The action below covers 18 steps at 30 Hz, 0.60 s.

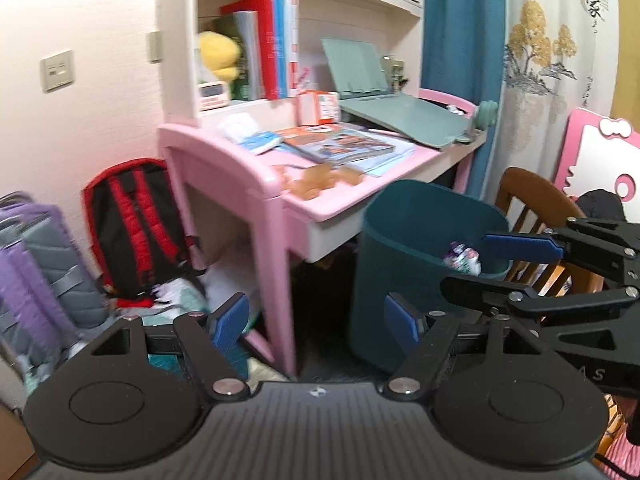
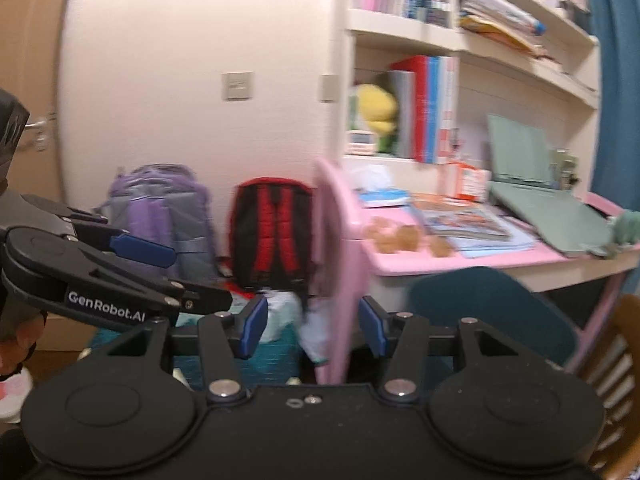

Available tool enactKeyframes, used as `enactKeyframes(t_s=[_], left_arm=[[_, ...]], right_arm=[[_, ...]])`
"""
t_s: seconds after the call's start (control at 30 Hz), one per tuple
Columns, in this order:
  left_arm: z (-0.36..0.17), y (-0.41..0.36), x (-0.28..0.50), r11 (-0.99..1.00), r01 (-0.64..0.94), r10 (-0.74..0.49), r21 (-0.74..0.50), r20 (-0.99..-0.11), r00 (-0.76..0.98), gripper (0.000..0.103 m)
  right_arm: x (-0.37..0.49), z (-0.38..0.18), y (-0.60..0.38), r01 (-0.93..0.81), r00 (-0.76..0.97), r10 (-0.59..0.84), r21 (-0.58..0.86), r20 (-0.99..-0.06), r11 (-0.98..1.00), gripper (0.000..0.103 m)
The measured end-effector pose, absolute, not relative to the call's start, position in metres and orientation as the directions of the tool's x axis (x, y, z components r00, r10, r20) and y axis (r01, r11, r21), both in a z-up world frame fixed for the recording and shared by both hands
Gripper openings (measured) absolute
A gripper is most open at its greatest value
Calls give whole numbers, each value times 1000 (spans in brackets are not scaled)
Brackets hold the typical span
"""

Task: Collect trash
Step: 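Move the left tool back down to the clear plastic tray under the bed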

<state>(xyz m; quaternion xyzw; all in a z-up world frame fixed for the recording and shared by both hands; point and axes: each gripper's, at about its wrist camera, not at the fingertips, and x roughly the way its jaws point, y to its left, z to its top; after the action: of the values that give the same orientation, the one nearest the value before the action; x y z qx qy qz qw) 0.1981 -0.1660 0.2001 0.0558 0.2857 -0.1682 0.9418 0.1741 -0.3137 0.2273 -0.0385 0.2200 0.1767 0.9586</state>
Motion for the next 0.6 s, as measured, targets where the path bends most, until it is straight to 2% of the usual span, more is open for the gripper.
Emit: enactKeyframes(t_s=[0.1, 0.33, 0.43, 0.6], left_arm=[[194, -131, 181, 953, 302, -244, 15, -554, 796, 82], [162, -42, 156, 979, 206, -172, -9, -584, 794, 83], [139, 0, 151, 987, 157, -146, -35, -599, 787, 88], [85, 73, 150, 993, 77, -116, -90, -621, 775, 90]], right_arm=[[170, 222, -285, -415, 812, 382, 23, -442, 909, 51], [177, 188, -205, -553, 701, 508, 69, -500, 831, 51], [183, 167, -170, -605, 651, 546, 75, -527, 793, 51], [203, 121, -115, -655, 566, 575, 101, -591, 749, 51]])
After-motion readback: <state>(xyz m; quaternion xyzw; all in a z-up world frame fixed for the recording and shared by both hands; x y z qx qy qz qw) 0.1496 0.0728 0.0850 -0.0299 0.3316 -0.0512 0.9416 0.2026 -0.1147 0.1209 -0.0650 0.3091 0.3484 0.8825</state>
